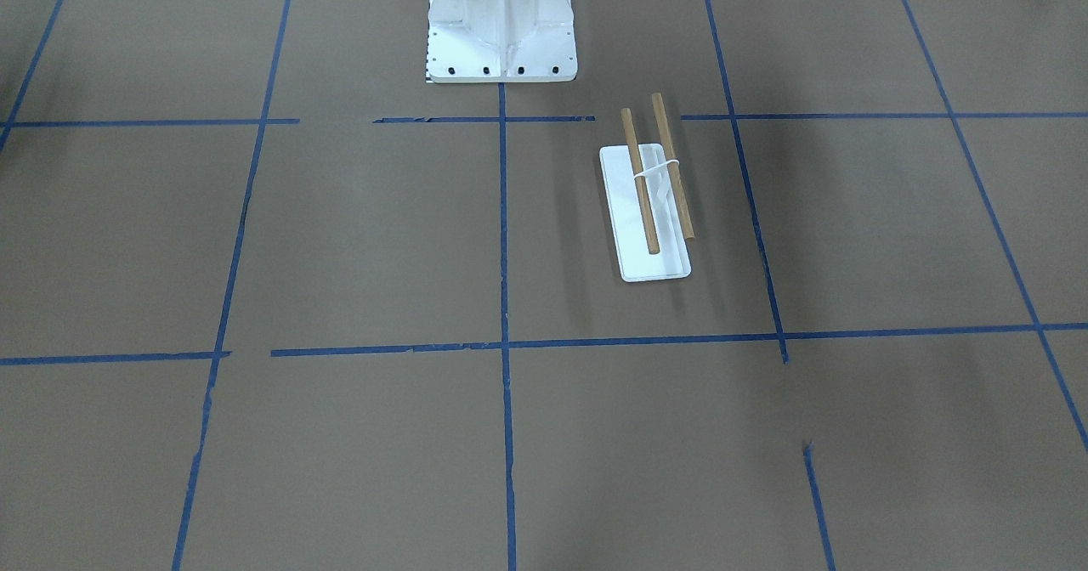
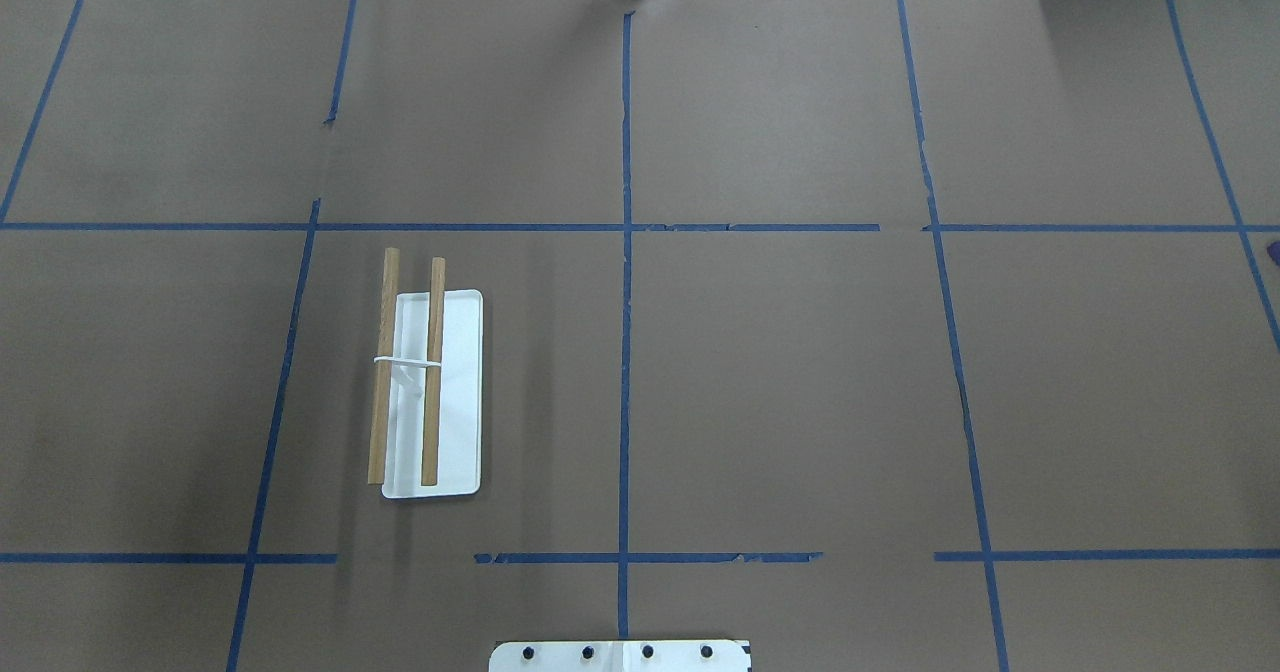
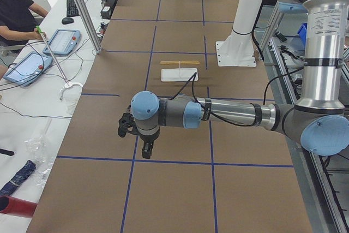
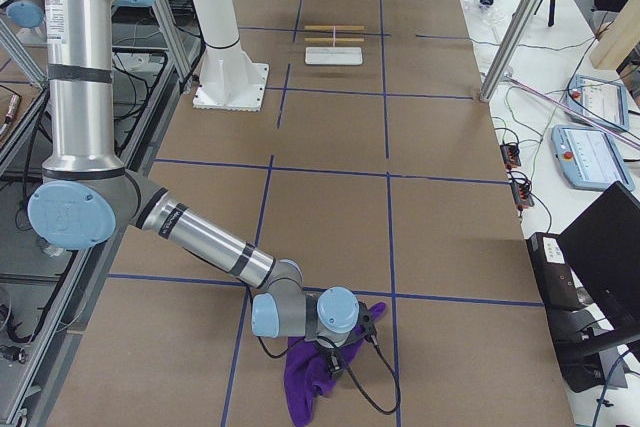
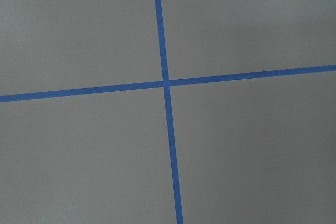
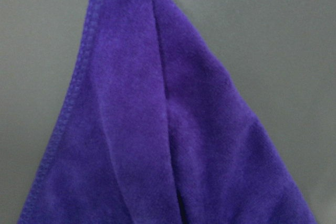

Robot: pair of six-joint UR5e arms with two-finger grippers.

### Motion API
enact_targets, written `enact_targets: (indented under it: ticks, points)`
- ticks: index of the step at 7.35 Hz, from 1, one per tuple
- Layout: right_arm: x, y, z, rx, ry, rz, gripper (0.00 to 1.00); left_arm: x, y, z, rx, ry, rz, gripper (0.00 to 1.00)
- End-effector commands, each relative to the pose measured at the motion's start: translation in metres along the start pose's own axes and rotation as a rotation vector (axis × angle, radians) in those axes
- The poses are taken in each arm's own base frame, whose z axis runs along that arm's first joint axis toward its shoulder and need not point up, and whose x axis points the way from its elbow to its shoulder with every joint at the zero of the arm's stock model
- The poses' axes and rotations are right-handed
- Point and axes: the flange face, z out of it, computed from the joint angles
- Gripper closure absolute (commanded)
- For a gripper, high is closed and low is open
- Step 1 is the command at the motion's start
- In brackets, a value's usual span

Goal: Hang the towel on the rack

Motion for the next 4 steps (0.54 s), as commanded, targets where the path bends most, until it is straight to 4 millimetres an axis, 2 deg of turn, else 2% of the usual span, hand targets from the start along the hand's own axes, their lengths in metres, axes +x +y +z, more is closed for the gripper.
enact_targets:
  ticks: [1,2,3,4]
  points:
    - [0.0017,0.0036,0.0059,-0.013,-0.005,0.005,0.00,-0.0001,-0.0005,0.0001,0.001,0.000,0.002,0.00]
    - [0.0013,0.0020,0.0050,-0.011,-0.005,0.003,0.20,-0.0001,-0.0005,0.0001,0.001,0.000,0.002,0.00]
    - [0.0011,-0.0003,0.0041,-0.009,-0.006,-0.006,0.77,0.0003,-0.0005,-0.0003,0.001,0.000,0.002,0.00]
    - [-0.0004,-0.0025,0.0021,-0.004,-0.007,-0.018,1.00,0.0004,-0.0006,-0.0004,0.002,0.000,0.003,0.00]
